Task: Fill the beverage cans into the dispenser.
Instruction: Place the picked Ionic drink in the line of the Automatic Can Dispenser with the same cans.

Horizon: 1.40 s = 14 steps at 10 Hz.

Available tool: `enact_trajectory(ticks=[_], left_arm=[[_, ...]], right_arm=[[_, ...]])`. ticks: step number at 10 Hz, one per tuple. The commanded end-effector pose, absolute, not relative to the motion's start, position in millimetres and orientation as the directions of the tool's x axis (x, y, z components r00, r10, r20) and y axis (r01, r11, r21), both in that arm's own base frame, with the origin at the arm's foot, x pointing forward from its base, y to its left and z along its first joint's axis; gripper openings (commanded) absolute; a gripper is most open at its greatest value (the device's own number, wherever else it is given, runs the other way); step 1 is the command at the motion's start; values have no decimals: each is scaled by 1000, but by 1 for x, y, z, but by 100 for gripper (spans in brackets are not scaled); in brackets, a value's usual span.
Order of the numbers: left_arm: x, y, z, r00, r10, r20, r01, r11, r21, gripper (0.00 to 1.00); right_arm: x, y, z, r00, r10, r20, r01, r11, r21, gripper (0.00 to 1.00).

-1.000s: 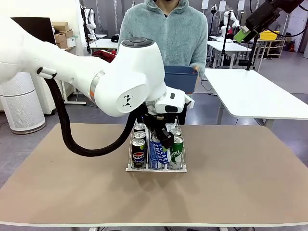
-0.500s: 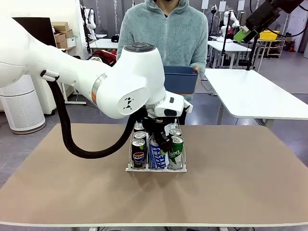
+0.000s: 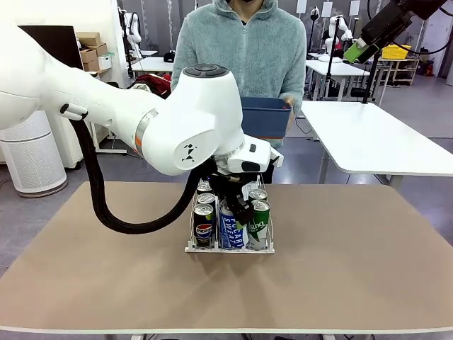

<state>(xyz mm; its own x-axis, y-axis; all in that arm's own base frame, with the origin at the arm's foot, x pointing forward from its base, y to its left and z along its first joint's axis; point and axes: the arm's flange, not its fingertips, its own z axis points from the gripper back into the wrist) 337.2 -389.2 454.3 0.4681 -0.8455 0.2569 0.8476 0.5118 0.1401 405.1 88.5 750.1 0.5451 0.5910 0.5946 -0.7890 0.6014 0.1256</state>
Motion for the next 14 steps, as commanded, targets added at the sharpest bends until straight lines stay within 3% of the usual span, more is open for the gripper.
enact_trajectory(ticks=[1, 6, 14], left_arm=[[347, -381, 452, 484, -836, 258, 833, 531, 156, 57], [372, -377, 440, 548, -795, 261, 782, 597, 177, 57], [417, -376, 429, 541, -782, 309, 775, 606, 179, 57]], right_arm=[[405, 88, 749, 546, 592, 593, -790, 599, 129, 100], [405, 88, 749, 546, 592, 593, -790, 599, 129, 100], [405, 88, 749, 546, 592, 593, -790, 599, 129, 100]])
